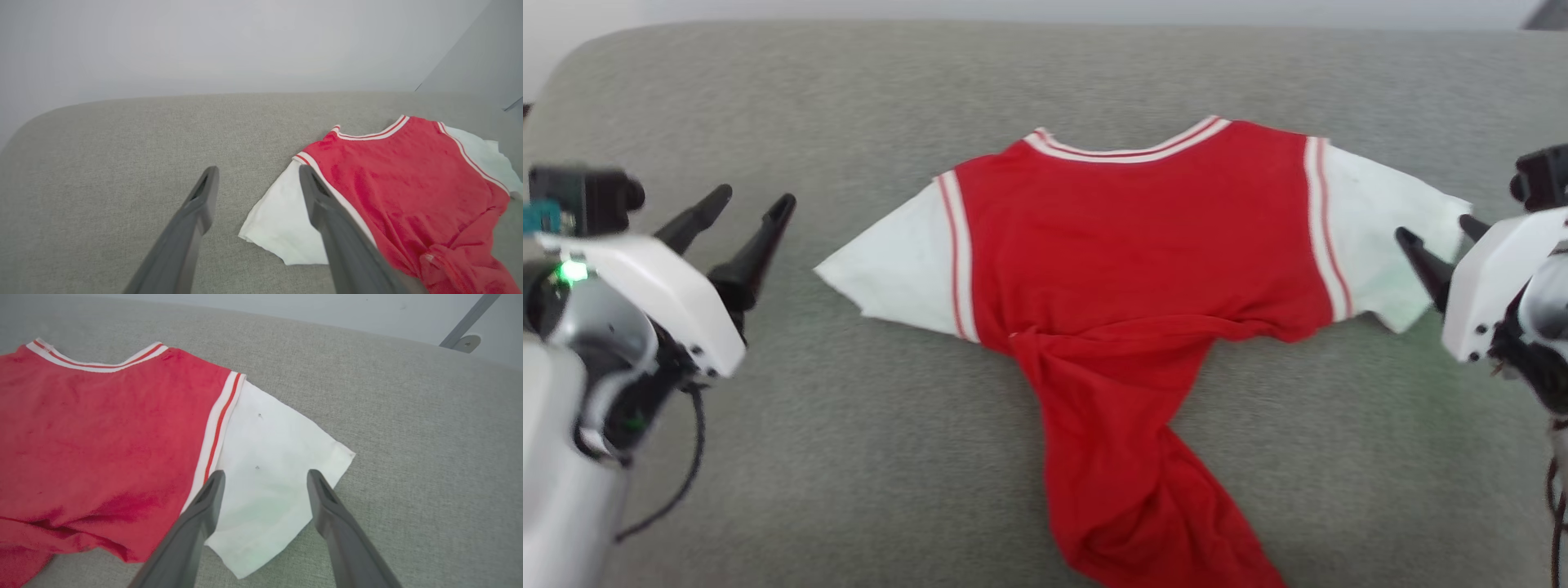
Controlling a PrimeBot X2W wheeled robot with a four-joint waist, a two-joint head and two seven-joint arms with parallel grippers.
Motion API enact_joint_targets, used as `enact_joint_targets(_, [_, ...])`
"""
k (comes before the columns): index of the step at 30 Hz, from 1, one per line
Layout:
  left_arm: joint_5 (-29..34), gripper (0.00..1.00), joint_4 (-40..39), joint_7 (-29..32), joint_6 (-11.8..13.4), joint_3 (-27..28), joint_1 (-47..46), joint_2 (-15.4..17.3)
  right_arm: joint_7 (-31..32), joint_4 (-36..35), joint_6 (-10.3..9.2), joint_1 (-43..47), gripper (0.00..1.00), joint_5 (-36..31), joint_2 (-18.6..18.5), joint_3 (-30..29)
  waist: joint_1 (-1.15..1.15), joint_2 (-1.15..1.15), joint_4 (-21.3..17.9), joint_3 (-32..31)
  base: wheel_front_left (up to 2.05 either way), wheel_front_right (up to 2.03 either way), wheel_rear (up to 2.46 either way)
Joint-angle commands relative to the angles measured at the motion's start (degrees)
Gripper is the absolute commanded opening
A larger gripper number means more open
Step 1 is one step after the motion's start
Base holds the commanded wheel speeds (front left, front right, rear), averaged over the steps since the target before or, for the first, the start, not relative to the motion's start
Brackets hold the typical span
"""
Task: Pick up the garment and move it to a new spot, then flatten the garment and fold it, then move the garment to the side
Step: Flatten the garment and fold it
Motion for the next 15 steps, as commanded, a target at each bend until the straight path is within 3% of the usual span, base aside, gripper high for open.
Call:
enact_joint_targets(1, [-1.43,1.00,0.93,2.17,-0.16,-0.28,-1.36,0.62,-0.74,-1.41,-0.02,1.19,1.00,-0.61,0.79,-0.46,0.00,0.00,-1.89,-0.20,0.00,0.00,0.00])
enact_joint_targets(9, [-4.28,1.00,8.83,19.39,1.02,-4.15,-9.87,2.93,-7.36,-11.64,-0.02,6.09,1.00,-4.24,5.68,-3.04,0.00,0.00,-6.67,-0.08,0.00,0.00,0.00])
enact_joint_targets(15, [-4.63,1.00,15.24,30.17,4.63,-6.92,-13.45,2.96,-12.54,-17.35,-0.02,9.57,1.00,-7.01,9.86,-6.47,0.00,0.00,-9.19,0.36,0.00,0.00,0.00])
